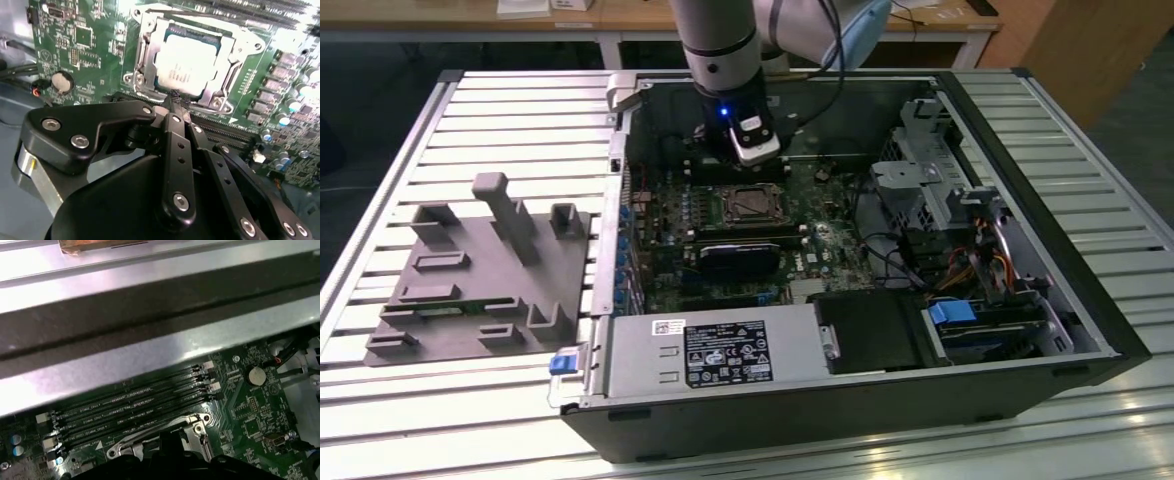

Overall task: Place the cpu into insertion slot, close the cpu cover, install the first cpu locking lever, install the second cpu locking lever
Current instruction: 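Install the first cpu locking lever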

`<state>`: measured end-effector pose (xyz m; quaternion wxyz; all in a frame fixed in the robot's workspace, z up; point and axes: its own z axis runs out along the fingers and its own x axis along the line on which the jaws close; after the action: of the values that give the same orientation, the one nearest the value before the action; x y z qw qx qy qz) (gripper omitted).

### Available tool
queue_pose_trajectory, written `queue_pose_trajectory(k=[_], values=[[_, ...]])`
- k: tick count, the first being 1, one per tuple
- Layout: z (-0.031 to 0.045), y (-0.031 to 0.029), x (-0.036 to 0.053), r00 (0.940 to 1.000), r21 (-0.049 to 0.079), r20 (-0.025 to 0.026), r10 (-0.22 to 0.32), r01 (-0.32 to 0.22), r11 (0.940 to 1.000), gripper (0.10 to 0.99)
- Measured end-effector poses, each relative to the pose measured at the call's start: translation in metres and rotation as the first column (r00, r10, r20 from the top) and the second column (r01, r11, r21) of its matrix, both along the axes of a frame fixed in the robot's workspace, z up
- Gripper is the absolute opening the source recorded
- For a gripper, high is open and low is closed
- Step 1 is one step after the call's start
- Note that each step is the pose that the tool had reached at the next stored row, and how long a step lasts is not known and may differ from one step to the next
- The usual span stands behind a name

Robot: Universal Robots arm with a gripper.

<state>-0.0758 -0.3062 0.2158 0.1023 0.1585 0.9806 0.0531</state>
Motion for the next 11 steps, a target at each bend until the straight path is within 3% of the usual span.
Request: queue_pose_trajectory(k=[3,5,8,11], values=[[0.0,-0.0009,0.0007,1.0,-0.035,-0.0049,0.0,0.0,0.9994,0.102],[-0.0001,-0.0018,0.0018,1.0,-0.052,-0.0097,0.0,-0.001,0.9987,0.102],[-0.0002,-0.0038,0.005,0.9998,-0.065,-0.0196,0.0,-0.001,0.9979,0.102],[-0.0006,-0.0066,0.0093,0.9995,-0.071,-0.031,0.0,-0.002,0.9975,0.102]])
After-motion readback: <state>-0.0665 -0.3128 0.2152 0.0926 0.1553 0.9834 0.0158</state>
